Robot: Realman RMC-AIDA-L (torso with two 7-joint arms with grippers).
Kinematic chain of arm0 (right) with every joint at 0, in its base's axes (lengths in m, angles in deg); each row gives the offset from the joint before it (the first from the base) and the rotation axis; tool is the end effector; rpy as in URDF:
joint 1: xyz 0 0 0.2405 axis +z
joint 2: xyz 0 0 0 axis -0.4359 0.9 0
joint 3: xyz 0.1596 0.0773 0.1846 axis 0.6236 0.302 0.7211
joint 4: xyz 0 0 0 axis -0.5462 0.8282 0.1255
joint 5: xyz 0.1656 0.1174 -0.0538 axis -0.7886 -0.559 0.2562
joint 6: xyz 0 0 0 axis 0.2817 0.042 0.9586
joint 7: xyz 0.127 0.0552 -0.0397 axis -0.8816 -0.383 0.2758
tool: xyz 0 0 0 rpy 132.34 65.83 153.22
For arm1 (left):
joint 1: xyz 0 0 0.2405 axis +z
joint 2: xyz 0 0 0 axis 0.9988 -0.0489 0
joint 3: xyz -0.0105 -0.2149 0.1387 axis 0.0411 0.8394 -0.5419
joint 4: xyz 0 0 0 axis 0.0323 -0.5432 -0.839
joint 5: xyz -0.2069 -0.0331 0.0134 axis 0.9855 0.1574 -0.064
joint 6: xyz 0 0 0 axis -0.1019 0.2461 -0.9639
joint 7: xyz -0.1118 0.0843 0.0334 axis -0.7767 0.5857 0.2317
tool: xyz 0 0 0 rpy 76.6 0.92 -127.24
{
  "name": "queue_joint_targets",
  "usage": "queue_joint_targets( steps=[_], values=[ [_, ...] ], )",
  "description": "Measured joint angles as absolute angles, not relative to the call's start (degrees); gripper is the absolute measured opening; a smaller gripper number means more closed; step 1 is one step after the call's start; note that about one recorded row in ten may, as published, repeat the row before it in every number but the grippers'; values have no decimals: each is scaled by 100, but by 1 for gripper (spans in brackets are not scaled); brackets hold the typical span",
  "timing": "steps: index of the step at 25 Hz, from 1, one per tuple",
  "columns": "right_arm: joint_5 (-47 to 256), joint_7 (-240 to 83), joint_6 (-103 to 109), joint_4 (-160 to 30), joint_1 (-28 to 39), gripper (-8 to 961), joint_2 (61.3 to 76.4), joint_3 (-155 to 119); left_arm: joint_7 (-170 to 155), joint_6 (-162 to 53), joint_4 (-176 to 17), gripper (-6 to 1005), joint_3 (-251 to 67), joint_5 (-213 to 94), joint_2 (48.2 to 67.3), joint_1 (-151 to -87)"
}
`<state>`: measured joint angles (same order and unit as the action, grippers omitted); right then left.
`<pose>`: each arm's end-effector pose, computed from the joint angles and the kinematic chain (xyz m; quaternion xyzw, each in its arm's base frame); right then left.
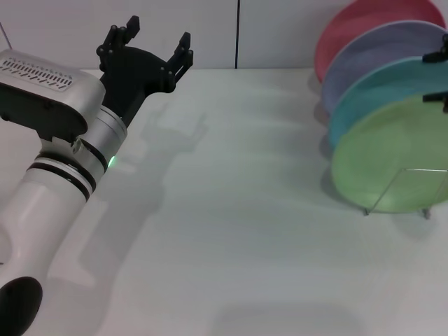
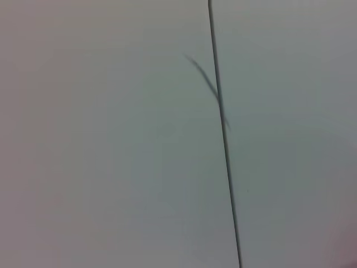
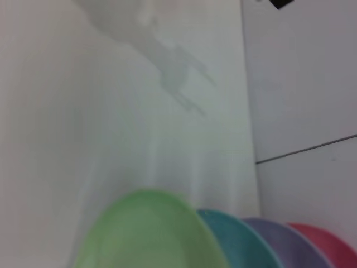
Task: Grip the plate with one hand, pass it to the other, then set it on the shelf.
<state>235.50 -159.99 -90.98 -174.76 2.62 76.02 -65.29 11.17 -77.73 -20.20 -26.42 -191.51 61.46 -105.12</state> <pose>0.1436 0.3254 0.1435 -0.9141 -0.1898 -0.2052 0.2936 -0.1750 0.3659 -0.0462 -0.7693 -0.1490 -0.3049 0.5414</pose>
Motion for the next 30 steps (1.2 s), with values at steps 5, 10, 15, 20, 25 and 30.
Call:
queue_joint_targets(
  steps=[5,10,15,20,25,30],
  values=[
    [23107,-16612,-9503,-17627,269,386,7601,-6473,994,-7793,-2146,813,-2635,-19151,6137,-10570],
    [20833,-17506,-9043,-17733,111,563,7599,-5613,982,-7807,-2211,813,-2599,-19169,6131,-10600],
    [17739,-17153,-7617,-16318,-464,632,7581,-4272,979,-7980,-2322,813,-2574,-19182,6129,-10621],
    [15191,-15893,-7323,-14093,-1309,649,7552,-3851,946,-8483,-2580,813,-2542,-19156,6133,-10568],
    [13237,-14094,-7945,-11011,-2170,666,7550,-3763,603,-8932,-3047,813,-2477,-19149,6134,-10588],
    [13027,-12954,-8645,-9186,-2171,683,7495,-3280,406,-9143,-3403,813,-2412,-19186,6129,-10648]
  ],
)
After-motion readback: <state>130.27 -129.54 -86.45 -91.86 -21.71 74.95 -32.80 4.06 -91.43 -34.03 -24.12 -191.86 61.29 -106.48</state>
